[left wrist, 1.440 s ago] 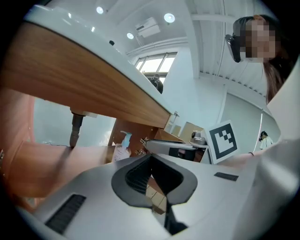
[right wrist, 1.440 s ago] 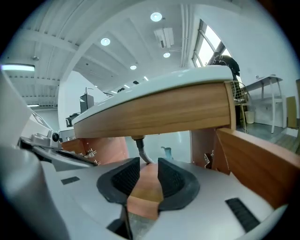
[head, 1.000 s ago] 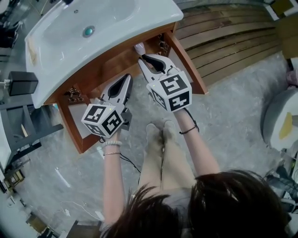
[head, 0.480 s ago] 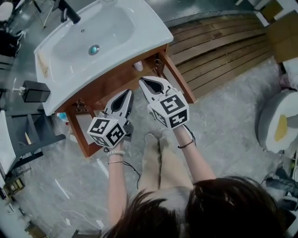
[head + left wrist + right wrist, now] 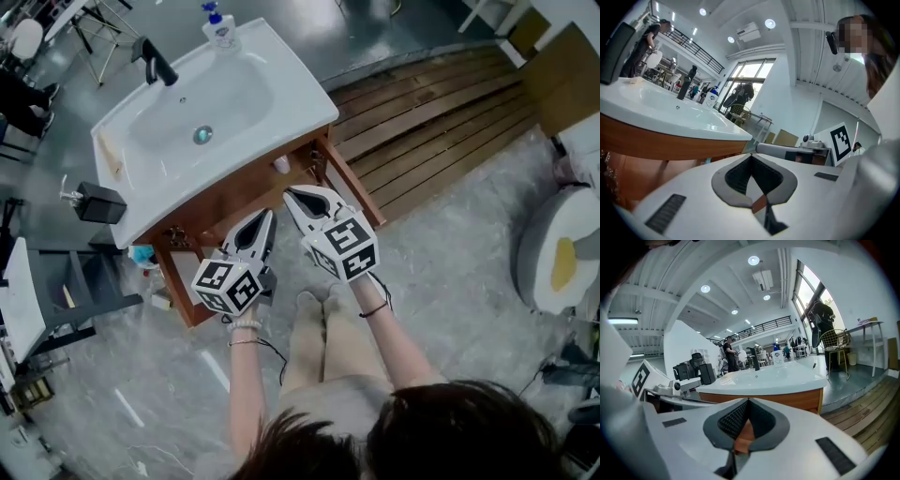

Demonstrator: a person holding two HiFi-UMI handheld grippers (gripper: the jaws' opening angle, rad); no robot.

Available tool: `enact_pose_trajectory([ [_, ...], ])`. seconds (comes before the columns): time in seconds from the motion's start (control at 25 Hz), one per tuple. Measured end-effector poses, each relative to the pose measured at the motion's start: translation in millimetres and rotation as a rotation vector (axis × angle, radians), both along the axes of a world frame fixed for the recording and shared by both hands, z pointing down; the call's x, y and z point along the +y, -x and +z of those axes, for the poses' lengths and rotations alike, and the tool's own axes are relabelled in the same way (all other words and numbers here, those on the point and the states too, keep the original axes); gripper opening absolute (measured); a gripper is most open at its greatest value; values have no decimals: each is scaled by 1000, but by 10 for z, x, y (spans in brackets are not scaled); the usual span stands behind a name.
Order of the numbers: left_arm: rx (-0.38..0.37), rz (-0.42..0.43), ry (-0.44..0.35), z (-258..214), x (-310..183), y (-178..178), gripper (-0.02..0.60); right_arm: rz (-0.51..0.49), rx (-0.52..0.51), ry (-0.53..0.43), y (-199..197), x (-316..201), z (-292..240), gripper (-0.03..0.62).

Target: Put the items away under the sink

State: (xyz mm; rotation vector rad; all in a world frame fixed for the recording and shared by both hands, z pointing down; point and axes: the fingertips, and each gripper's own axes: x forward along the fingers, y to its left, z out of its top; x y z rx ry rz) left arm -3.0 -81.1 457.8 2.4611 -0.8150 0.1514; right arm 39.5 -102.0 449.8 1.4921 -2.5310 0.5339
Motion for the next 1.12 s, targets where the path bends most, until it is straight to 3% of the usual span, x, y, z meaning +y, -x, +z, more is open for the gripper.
enact_pose_trajectory([
  [0.56,37,-14,-21,-594,163,145,3,110,-90,10,13,239,-521,17],
  [1.12,79,-4,-164,-1407,-61,210,3,160,-177,-101,15,34,-1282,17],
])
